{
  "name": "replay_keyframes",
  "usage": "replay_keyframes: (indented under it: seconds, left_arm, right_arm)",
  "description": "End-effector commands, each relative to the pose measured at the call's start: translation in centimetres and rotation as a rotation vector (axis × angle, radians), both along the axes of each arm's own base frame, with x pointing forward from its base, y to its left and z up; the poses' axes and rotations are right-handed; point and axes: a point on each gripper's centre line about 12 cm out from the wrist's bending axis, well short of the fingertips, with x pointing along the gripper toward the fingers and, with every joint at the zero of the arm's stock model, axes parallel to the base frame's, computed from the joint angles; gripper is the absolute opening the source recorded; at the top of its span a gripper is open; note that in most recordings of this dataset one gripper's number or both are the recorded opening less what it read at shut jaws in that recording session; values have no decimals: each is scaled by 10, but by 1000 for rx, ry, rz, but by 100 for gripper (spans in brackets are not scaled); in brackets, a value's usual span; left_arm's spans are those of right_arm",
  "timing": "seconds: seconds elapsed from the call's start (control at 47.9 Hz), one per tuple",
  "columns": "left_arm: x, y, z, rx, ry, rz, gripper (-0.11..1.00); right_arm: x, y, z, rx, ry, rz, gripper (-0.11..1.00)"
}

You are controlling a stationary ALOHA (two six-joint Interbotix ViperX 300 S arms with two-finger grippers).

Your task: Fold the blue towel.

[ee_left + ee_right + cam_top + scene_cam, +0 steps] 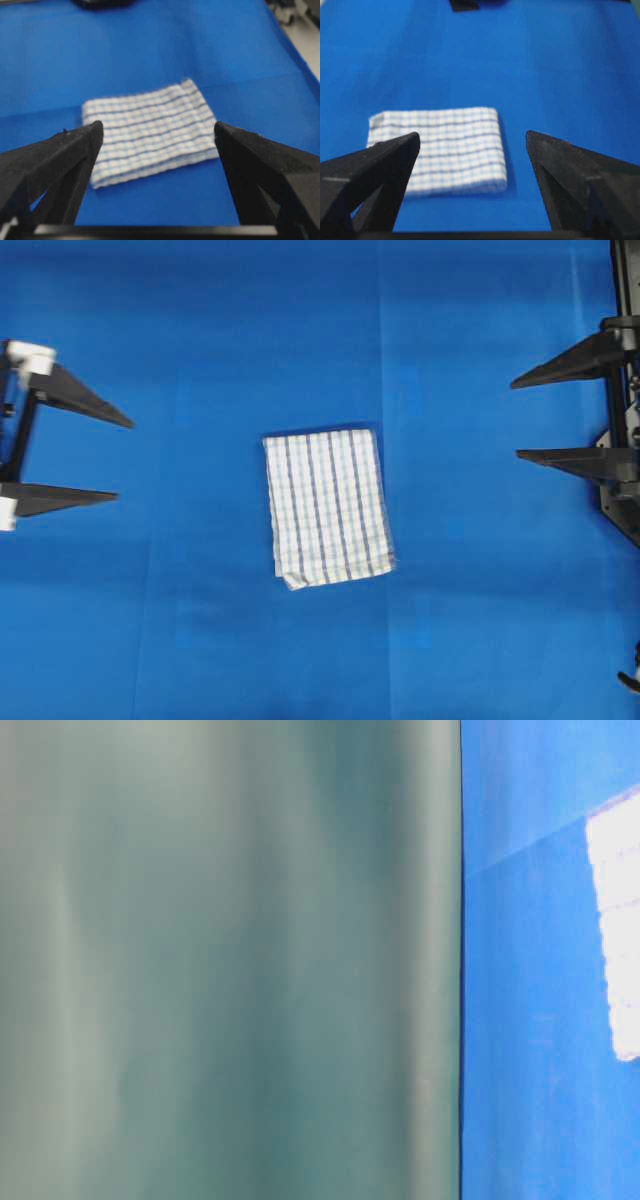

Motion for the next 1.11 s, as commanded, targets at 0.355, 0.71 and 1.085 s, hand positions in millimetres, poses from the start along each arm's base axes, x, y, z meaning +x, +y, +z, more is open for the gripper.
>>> replay_keyframes:
  seconds: [0.355,0.71,1.085]
  left_arm:
    - [-59,9,-33,-22,-118,17,89]
    - [-64,10,-60,-21,-70,19,83]
    - [-65,10,-63,-27,-65,20,82]
  right_arm:
    - [-20,-7,-25,3,3,-55,86]
    - [-12,-14,-50,20,19,-115,86]
    - [-10,-16,-55,19,22,-130,86]
